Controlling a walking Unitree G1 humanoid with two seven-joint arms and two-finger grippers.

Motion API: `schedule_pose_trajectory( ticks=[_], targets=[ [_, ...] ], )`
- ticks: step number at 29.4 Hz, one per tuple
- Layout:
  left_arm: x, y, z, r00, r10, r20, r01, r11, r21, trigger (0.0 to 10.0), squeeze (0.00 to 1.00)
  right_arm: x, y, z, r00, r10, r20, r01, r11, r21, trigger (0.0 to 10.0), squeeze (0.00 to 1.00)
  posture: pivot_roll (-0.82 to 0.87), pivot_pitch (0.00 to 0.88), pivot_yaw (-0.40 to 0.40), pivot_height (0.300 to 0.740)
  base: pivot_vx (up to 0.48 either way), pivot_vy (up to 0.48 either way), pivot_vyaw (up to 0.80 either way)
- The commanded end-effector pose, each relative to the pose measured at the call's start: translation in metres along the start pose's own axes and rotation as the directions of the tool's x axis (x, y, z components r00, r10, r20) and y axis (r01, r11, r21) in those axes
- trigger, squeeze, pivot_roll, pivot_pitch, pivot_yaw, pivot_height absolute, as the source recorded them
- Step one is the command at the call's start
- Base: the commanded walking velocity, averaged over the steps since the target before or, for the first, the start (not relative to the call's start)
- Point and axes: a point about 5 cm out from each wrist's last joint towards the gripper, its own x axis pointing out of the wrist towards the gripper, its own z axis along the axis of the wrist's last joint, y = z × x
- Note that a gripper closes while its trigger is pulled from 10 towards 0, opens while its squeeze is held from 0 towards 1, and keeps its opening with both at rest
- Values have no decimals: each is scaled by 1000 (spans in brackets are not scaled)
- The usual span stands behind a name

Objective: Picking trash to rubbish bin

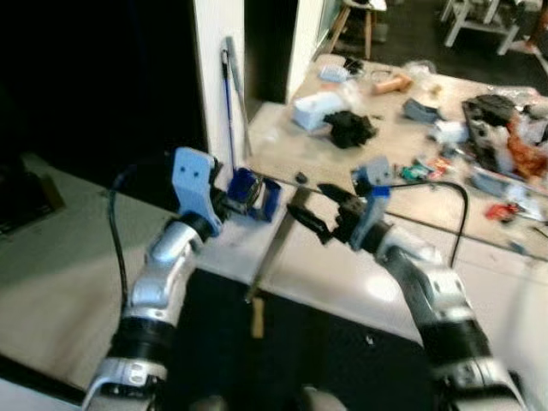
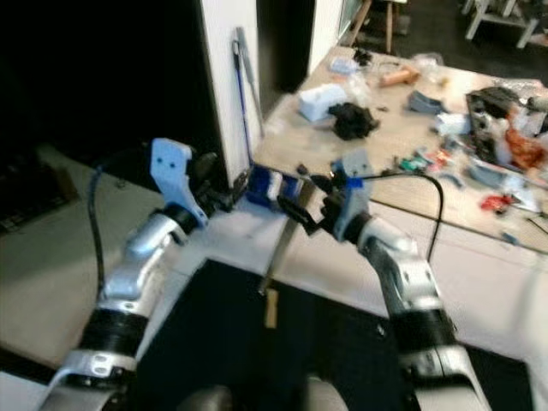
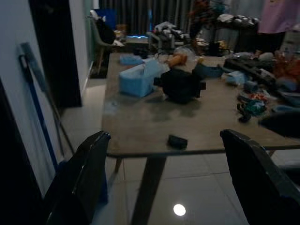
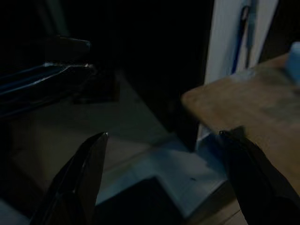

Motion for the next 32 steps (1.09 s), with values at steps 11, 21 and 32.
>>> schedule_pose_trajectory(
  ticks=[11, 21, 32],
  targets=[
    [-1, -1, -4, 1000, -4, -9, 5, 996, 84, 10000, 0, 0, 1, -6, 1000, -14, -27, 15, 999, 46, 10000, 0, -72, 0, -51, 740, 345, 0, -756],
    [-1, 0, -5, 1000, 17, -9, -15, 992, 127, 10000, 0, -1, 1, -3, 1000, -27, -1, 27, 999, 33, 10000, 0, -72, 0, -52, 740, 354, 0, -378],
    [-2, 3, -4, 999, 40, -6, -39, 986, 162, 10000, 0, -6, 2, -4, 999, 12, -34, -13, 999, -34, 10000, 0, -68, 0, -53, 740, 364, 0, 0]
  ],
)
